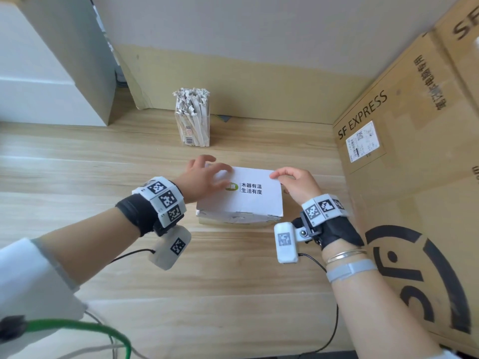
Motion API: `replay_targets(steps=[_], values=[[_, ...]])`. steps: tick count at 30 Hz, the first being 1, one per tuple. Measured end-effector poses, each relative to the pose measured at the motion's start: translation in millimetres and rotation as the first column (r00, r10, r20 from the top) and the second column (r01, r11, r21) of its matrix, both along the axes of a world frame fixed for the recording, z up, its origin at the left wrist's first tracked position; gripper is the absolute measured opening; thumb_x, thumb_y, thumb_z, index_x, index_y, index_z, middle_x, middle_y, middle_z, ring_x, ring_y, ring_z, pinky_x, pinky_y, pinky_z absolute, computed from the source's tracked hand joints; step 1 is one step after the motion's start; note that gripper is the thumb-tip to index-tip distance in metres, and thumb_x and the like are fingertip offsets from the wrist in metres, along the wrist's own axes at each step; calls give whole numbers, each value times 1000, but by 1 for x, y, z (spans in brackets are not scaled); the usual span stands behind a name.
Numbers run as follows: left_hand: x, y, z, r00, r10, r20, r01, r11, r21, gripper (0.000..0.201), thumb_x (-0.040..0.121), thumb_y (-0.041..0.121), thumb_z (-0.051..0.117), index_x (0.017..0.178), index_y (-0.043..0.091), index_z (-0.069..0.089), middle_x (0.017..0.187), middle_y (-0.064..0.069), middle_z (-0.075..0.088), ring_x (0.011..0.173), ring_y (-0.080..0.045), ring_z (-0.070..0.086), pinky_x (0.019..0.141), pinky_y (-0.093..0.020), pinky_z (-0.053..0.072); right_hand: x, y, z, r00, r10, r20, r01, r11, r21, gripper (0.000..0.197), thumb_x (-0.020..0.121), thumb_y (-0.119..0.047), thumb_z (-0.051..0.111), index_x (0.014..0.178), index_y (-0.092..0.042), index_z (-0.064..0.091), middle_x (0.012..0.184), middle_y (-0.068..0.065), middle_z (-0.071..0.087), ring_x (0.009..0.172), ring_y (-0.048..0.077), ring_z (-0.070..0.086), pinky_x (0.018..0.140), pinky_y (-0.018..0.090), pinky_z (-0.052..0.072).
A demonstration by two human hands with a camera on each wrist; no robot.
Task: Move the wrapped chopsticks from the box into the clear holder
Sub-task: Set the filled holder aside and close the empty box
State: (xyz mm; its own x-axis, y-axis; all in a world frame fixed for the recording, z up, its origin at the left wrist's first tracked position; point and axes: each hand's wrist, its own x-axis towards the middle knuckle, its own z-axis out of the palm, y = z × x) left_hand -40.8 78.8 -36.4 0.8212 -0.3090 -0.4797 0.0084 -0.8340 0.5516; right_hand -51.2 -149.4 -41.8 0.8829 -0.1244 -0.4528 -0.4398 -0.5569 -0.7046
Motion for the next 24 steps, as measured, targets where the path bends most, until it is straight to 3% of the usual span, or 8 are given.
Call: replay_targets(steps=[2,4,6,10,14,17,21,24], values=[[-7,-7,0,993,-110,41,105,988,111,60,77,62,54,132,51,34,152,2,16,142,-27,8,114,-52,13,-1,3,0,999,29,22,-29,1000,-1,21,89,-13,51,84,-28,65,111,-10,64,106,25,61,91,35,48],[-11,-10,-2,980,-191,51,179,968,174,76,65,70,60,132,59,24,155,5,10,144,-26,-1,115,-55,6,-1,6,0,997,64,40,-63,998,-22,19,89,-12,51,96,-24,64,114,-9,62,111,17,58,87,24,40],[-13,-11,-4,966,-252,54,238,952,194,86,60,68,66,131,64,17,155,7,5,144,-27,-6,114,-58,0,0,8,0,995,83,47,-82,996,-39,21,89,-11,51,104,-19,64,118,-7,61,111,11,54,88,19,35],[-17,-15,-8,937,-329,114,292,921,256,89,64,59,67,131,66,8,153,4,6,143,-29,-4,112,-63,1,0,9,2,995,94,44,-92,994,-54,22,90,-11,51,107,-16,63,120,-6,61,115,14,54,87,19,34],[-13,-17,-7,935,-317,159,274,931,241,88,66,57,65,134,62,10,152,1,13,142,-29,6,112,-62,8,1,9,2,994,100,33,-97,992,-78,23,91,-13,50,110,-18,62,123,-9,58,113,22,57,87,25,40],[-14,-15,-8,943,-306,129,273,935,225,88,64,65,64,134,63,10,154,2,8,143,-29,1,113,-60,5,0,9,-1,994,99,40,-96,992,-80,21,90,-15,52,109,-18,60,112,-13,55,113,17,56,86,24,39],[-12,-9,-8,994,-96,57,87,986,144,79,67,74,53,135,60,15,156,6,-6,145,-30,-7,111,-64,10,-2,12,-7,997,69,28,-67,996,-63,28,87,-23,59,115,-21,54,123,-7,56,113,19,56,96,38,47],[-9,-5,-9,999,33,-40,-29,996,86,99,60,76,57,142,50,8,156,-9,-6,144,-35,6,114,-55,17,-5,15,-10,999,53,7,-53,998,-34,49,86,-28,63,131,-23,44,136,0,48,129,19,44,103,27,36]])
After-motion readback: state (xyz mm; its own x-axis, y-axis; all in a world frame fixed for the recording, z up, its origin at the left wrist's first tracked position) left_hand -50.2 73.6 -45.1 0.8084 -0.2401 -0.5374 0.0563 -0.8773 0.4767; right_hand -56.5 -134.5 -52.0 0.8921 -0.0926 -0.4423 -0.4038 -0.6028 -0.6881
